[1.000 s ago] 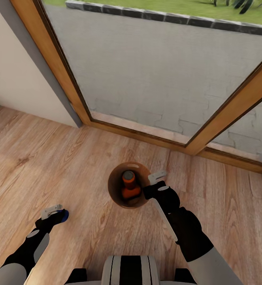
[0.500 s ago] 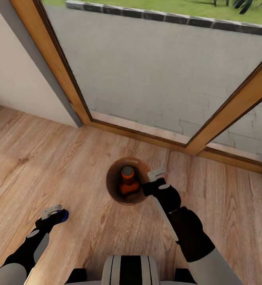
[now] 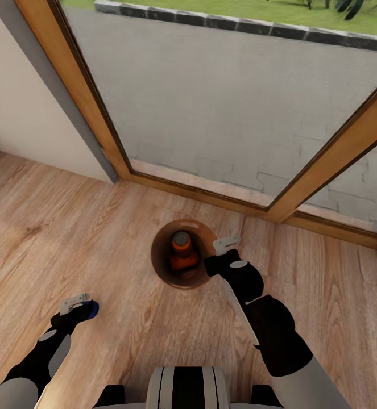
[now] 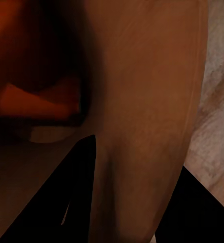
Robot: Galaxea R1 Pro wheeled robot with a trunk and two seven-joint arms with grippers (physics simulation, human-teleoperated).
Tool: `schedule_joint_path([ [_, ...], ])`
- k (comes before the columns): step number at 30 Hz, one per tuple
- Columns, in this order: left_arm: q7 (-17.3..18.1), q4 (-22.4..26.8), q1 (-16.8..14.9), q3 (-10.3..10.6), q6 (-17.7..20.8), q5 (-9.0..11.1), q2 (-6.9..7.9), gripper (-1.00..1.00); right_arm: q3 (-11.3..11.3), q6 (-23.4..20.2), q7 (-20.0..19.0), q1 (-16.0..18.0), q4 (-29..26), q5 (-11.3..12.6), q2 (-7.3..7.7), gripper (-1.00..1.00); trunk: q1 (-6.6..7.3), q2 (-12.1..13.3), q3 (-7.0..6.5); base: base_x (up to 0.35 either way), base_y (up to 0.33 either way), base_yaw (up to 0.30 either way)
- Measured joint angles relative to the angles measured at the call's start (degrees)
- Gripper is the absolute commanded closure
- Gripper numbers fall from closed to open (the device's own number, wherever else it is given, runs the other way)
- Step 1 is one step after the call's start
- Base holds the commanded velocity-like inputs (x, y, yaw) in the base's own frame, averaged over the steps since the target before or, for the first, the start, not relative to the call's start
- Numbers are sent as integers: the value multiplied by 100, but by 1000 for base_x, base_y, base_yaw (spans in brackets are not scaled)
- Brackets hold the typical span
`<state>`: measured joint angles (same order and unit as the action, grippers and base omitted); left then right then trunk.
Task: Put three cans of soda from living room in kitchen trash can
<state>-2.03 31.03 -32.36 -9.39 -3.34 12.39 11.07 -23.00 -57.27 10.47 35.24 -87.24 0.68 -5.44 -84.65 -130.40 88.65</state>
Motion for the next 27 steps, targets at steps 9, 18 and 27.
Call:
schedule_joint_path([
  [9,1,0,-1,-1,-2,0,0,-100,0,-4,0,0,-25,0,0,100,0,0,0,-1,1,0],
  [18,102,0,0,-1,0,0,0,-100,-1,0,2,-1,-27,33,0,100,0,0,0,-43,40,0],
  [27,194,0,-1,-8,-1,0,0,-100,0,-3,2,-1,-27,8,0,100,0,0,0,-5,5,0],
])
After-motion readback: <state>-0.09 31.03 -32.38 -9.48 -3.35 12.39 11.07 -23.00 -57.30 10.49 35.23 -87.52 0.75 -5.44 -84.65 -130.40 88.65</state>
